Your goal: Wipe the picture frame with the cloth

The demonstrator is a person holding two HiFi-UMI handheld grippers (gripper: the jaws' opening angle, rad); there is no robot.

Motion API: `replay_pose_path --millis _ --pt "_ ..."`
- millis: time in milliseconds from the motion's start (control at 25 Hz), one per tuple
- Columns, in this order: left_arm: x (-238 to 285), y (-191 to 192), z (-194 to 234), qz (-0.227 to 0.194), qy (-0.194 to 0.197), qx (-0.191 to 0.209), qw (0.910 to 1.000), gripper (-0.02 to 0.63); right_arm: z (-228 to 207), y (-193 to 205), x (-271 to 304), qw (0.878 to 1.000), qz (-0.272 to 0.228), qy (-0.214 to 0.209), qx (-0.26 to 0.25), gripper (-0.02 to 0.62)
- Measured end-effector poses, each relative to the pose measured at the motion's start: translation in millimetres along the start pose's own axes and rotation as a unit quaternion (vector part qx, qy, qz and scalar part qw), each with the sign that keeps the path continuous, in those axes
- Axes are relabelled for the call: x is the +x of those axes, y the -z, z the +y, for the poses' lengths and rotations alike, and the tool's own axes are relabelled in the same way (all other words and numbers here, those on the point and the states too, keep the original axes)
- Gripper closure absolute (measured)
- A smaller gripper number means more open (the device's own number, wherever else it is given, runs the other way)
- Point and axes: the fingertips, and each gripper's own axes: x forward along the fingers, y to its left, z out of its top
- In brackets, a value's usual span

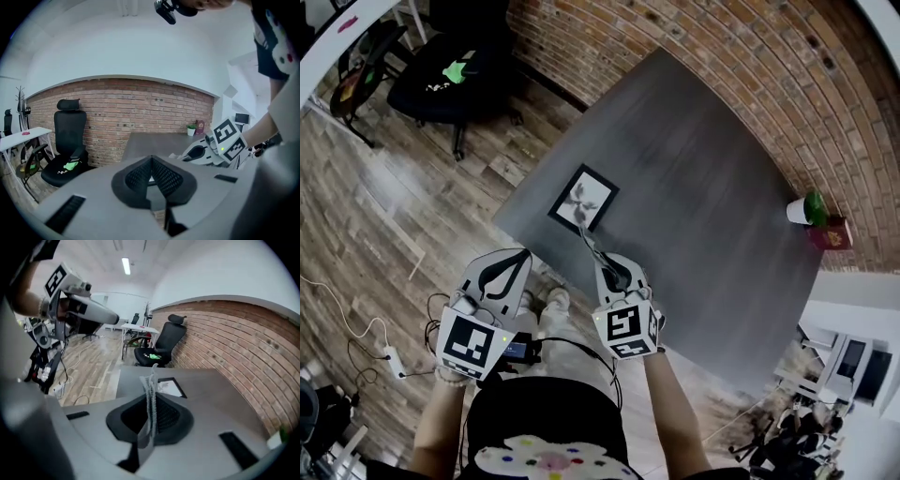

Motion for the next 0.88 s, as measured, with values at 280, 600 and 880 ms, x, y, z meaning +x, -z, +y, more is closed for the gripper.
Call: replay_pose_path --millis 280,600,880 --pt "-2.4 -27.7 0.2 -0.026 0.005 0.018 0.9995 0.597 -29.2 -47.4 -49.8 0.991 -0.105 0.052 0.071 0.578" --pt "-11.8 -51.3 -0.8 -0.044 0.001 0.03 0.9986 0.597 -46.5 -84.6 -90.6 0.973 -0.177 0.101 0.111 0.578" --pt "-15.9 -50.8 -2.3 -0.038 -0.004 0.028 0.9989 0.597 -47.6 -88.4 -100.6 0.969 -0.189 0.102 0.124 0.578"
